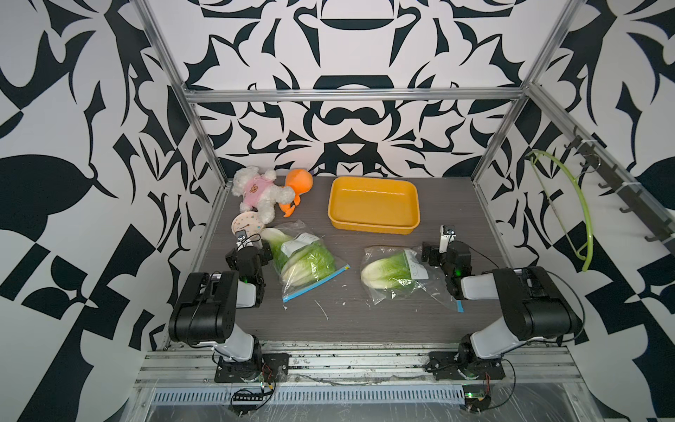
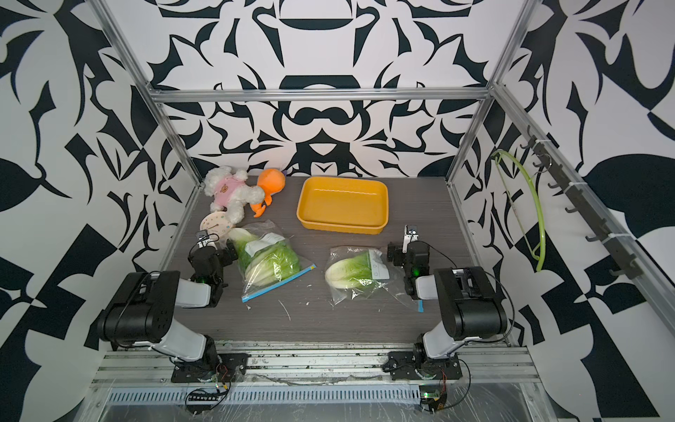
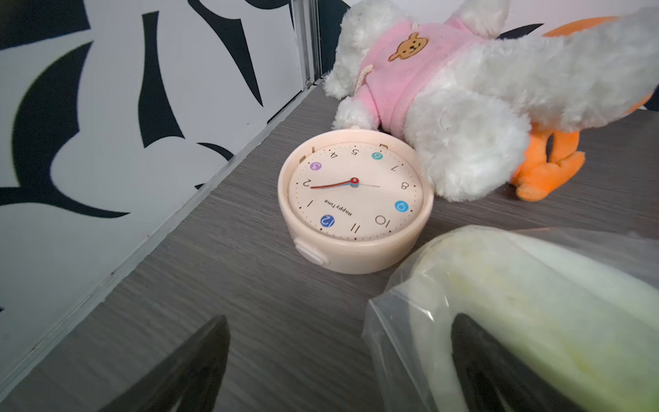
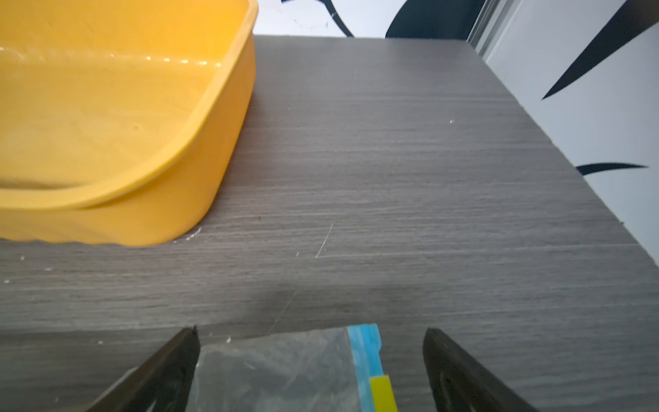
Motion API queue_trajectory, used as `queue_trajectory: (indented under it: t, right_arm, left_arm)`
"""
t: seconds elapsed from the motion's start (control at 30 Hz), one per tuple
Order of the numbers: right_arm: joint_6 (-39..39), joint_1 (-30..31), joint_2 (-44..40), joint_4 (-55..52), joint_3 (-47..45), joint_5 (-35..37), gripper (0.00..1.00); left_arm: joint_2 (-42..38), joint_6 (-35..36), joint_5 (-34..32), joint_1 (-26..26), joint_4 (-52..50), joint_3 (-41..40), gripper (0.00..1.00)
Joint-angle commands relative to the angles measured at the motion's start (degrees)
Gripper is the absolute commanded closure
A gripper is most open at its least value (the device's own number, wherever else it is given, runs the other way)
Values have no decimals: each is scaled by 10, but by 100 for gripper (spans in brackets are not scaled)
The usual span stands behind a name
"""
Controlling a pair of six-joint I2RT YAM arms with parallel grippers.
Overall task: Put the chinese cabbages into a zipper bag and zip it
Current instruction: Reset both arms
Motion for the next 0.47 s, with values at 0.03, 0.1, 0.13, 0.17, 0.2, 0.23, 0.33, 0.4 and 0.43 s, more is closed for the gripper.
queue_trajectory:
  t: [0.03,0.1,0.13,0.17,0.2,0.23,0.33,0.4,0.43]
  right_arm:
    - [-9,4,-10,30,1,1,1]
    - [-9,3,-10,30,1,1,1]
    - [-9,3,-10,30,2,1,0]
    - [-9,3,-9,30,1,1,0]
    - [-9,3,-10,30,1,1,0]
    - [-9,3,-10,30,2,2,0]
    - [-9,3,-9,30,2,1,1]
    - [-9,4,-10,30,2,1,0]
    - [-9,3,-9,30,2,1,1]
  left_arm:
    - [5,-6,21,15,27,8,1]
    - [-10,-15,25,15,-20,18,1]
    - [-13,-15,28,14,-30,20,1]
    - [-9,-10,26,12,-20,19,1]
    - [-4,-7,26,12,-7,16,1]
    - [-3,-6,29,12,-7,17,1]
    - [0,-6,29,12,-22,27,1]
    - [-6,-7,31,12,-17,20,1]
    - [-8,-6,31,11,-18,19,1]
